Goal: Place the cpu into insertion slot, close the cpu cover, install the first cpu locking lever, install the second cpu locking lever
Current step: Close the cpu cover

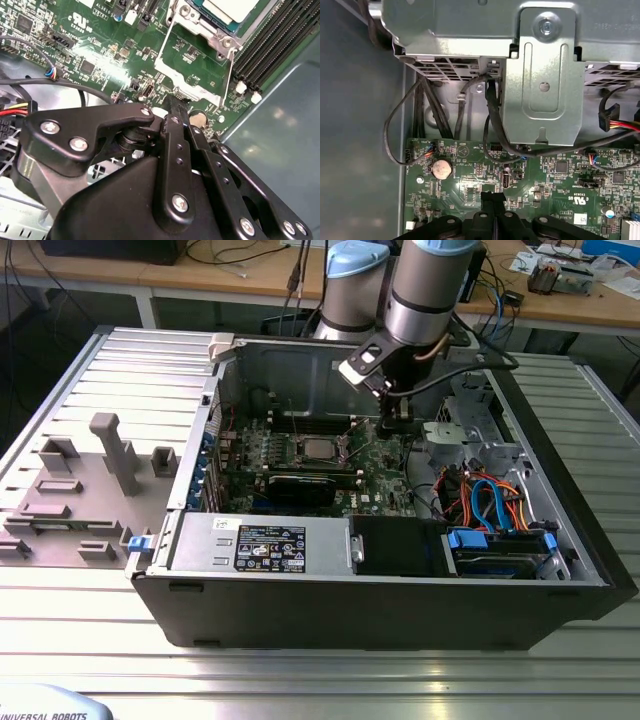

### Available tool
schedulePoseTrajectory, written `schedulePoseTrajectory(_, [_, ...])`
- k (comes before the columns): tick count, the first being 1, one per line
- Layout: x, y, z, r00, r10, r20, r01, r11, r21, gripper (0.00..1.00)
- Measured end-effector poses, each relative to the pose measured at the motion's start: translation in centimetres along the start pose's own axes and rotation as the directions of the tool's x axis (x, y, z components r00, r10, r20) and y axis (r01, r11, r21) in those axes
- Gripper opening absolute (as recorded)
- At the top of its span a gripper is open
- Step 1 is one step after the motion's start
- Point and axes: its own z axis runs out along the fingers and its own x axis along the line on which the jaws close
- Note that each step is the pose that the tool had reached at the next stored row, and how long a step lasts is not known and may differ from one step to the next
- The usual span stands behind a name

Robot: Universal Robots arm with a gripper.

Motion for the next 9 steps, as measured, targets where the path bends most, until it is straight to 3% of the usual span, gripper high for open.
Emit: schedulePoseTrajectory(9, [0.05,-1.22,0.04,1.0000,0.000,-0.0002,0.000,1.0000,0.0000,0.11])
